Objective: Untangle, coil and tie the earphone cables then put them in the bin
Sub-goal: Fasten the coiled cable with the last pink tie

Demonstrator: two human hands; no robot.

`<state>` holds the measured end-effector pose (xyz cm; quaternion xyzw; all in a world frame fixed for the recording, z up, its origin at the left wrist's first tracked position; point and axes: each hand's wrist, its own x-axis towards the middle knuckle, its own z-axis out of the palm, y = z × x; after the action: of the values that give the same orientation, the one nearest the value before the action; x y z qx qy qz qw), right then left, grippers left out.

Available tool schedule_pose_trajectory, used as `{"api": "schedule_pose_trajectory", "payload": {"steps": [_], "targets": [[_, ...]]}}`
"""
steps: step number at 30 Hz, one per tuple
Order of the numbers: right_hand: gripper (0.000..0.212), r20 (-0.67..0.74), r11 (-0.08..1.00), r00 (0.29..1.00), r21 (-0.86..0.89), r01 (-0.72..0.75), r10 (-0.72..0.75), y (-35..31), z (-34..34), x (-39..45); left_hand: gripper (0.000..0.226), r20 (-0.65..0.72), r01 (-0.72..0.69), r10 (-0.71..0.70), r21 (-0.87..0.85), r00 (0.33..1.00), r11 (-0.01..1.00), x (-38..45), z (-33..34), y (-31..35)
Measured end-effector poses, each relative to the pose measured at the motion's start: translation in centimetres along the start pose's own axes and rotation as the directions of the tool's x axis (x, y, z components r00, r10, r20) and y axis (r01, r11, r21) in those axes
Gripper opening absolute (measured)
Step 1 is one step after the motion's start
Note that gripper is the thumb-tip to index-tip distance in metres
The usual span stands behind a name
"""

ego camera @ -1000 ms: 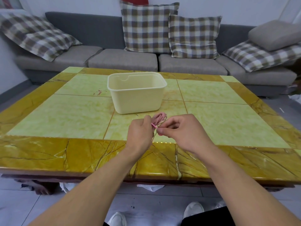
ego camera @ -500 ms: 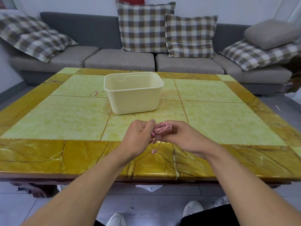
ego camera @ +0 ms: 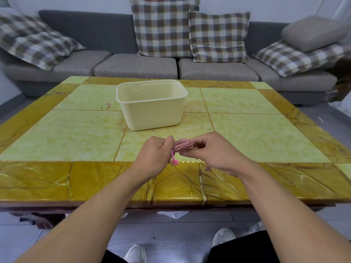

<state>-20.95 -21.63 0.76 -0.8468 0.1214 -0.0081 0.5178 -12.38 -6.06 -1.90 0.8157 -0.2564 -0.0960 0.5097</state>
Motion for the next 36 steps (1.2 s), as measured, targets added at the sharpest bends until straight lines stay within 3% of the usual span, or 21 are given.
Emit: {"api": "schedule_pose_trajectory", "payload": {"steps": [3, 5, 9, 10, 12, 13, 15, 17, 21, 23, 28, 32, 36], "targets": [[0.023, -0.128, 0.997, 0.989, -0.032, -0.075, 0.07, 0.1, -0.2, 0.1, 0.056, -0.107, 0.086, -0.082, 0.026, 0.991, 0.996, 0.4, 0.6, -0.4], [0.026, -0.182, 0.994, 0.978, 0.037, -0.1, 0.105, 0.0, -0.1, 0.1, 0.055, -0.181, 0.127, -0.126, -0.006, 0.975, 0.992, 0.7, 0.8, -0.5], [0.021, -0.192, 0.974, 0.974, 0.21, -0.082, 0.123, -0.6, 0.2, -0.3, 0.049, -0.198, 0.206, -0.23, -0.132, 0.953, 0.97, 0.5, 1.6, 0.0], [0.019, -0.191, 0.973, 0.975, 0.219, -0.068, 0.111, -0.7, 0.4, -0.4, 0.045, -0.169, 0.27, -0.32, -0.262, 0.932, 0.926, 0.4, 1.9, 0.2], [0.014, -0.203, 0.979, 0.978, 0.202, -0.016, 0.058, -0.8, 0.9, -0.4, 0.036, 0.002, 0.377, -0.479, -0.619, 0.878, 0.689, 0.0, 2.4, 1.0], [0.012, -0.216, 0.982, 0.976, 0.188, 0.023, 0.019, -0.9, 1.1, -0.4, 0.035, 0.073, 0.383, -0.485, -0.719, 0.871, 0.58, 0.0, 2.6, 1.0], [0.01, -0.239, 0.985, 0.969, 0.146, 0.094, -0.057, -1.1, 1.5, -0.4, 0.04, 0.098, 0.351, -0.461, -0.789, 0.882, 0.504, -0.1, 2.8, 1.3], [0.01, -0.235, 0.987, 0.965, 0.081, 0.136, -0.114, -1.3, 2.0, -0.4, 0.042, 0.045, 0.314, -0.456, -0.785, 0.889, 0.534, -0.3, 2.9, 1.7], [0.008, -0.261, 0.99, 0.958, 0.046, 0.136, -0.12, -1.6, 2.3, -0.5, 0.035, -0.081, 0.263, -0.392, -0.615, 0.917, 0.743, -0.2, 3.0, 1.6], [0.006, -0.262, 0.989, 0.959, 0.07, 0.126, -0.104, -1.8, 2.2, -0.5, 0.034, -0.102, 0.259, -0.372, -0.553, 0.922, 0.792, 0.0, 2.8, 1.3], [0.008, -0.279, 0.983, 0.959, 0.162, 0.09, -0.042, -2.2, 2.0, -1.0, 0.036, 0.071, 0.315, -0.355, -0.641, 0.932, 0.7, -0.2, 2.5, 1.6], [0.009, -0.345, 0.983, 0.939, 0.168, 0.068, -0.006, -2.2, 2.0, -0.9, 0.039, 0.154, 0.339, -0.312, -0.607, 0.937, 0.719, -0.4, 2.0, 1.5], [0.007, -0.337, 0.974, 0.941, 0.197, 0.116, -0.044, -2.4, 1.9, -1.0, 0.057, 0.245, 0.365, -0.27, -0.604, 0.931, 0.709, -0.5, 1.5, 1.6]]}}
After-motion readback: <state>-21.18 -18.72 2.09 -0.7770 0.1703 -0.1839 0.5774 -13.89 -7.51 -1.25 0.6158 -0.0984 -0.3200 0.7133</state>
